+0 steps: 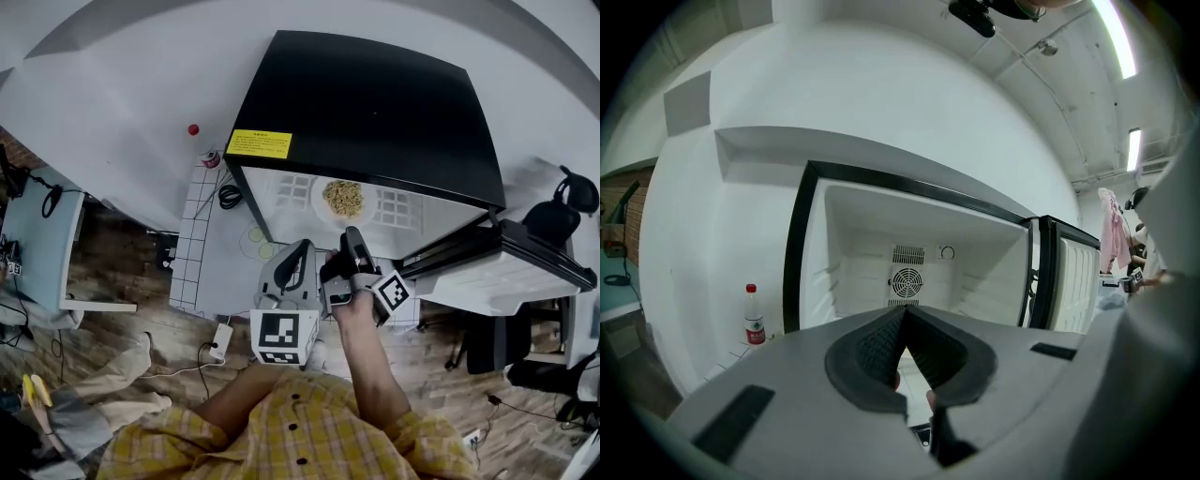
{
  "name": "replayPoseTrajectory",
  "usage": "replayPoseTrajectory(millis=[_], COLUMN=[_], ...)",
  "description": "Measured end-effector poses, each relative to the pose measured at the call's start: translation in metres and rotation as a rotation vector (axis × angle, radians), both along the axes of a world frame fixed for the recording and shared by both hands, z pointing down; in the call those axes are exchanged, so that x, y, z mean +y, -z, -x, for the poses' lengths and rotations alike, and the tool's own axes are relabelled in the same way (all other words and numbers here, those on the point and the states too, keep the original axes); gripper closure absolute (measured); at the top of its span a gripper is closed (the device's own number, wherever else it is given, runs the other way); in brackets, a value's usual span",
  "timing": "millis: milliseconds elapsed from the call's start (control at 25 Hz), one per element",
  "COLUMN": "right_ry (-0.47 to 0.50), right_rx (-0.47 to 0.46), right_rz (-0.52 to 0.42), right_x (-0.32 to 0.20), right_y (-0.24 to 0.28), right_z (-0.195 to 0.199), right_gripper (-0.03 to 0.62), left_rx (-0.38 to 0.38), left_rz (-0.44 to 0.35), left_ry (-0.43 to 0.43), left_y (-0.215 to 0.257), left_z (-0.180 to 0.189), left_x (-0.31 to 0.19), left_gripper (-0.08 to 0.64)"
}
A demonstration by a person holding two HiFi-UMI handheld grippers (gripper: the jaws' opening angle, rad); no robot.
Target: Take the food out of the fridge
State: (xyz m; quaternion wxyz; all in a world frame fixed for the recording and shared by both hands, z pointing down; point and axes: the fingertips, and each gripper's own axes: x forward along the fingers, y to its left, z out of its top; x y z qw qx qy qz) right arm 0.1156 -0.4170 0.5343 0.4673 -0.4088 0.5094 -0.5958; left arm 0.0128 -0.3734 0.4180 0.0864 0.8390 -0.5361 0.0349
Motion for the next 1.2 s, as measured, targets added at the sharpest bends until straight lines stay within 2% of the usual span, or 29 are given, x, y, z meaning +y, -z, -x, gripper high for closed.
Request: replayPoseTrajectory(millis=[280, 640, 720, 840, 1040, 1200], right_ry=[-0.004, 0.002, 0.005, 0.015, 0.037, 0.066], right_rx=[-0.018, -0.032, -0.020, 0.005, 0.078, 0.094], right_rz=[0.075, 0.080, 0.071, 0.071, 0.069, 0.055], right_x=[-0.019, -0.031, -0.033, -0.033, -0.024, -0.013], right_y=[-0.019, -0.018, -0.016, -0.014, -0.008, 0.005], right_z=[0.001, 0.004, 0.004, 0.006, 0.006, 0.009], right_gripper=[0.446, 0.491, 0.540, 0.571, 0.577, 0.577], left_rx=[-0.012, -0.015, -0.014, -0.011, -0.009, -0.001], left_rz=[0.004, 0.011, 0.012, 0.013, 0.011, 0.010], left_ry=[0.003, 0.021, 0.022, 0.022, 0.022, 0.023], left_y=[-0.003, -0.006, -0.007, -0.007, -0.007, -0.005], left_z=[0.001, 0.011, 0.012, 0.013, 0.015, 0.015], left_x=[-0.003, -0.007, -0.006, -0.005, -0.005, -0.005], left_gripper=[0.554, 0.554, 0.554, 0.554, 0.554, 0.554])
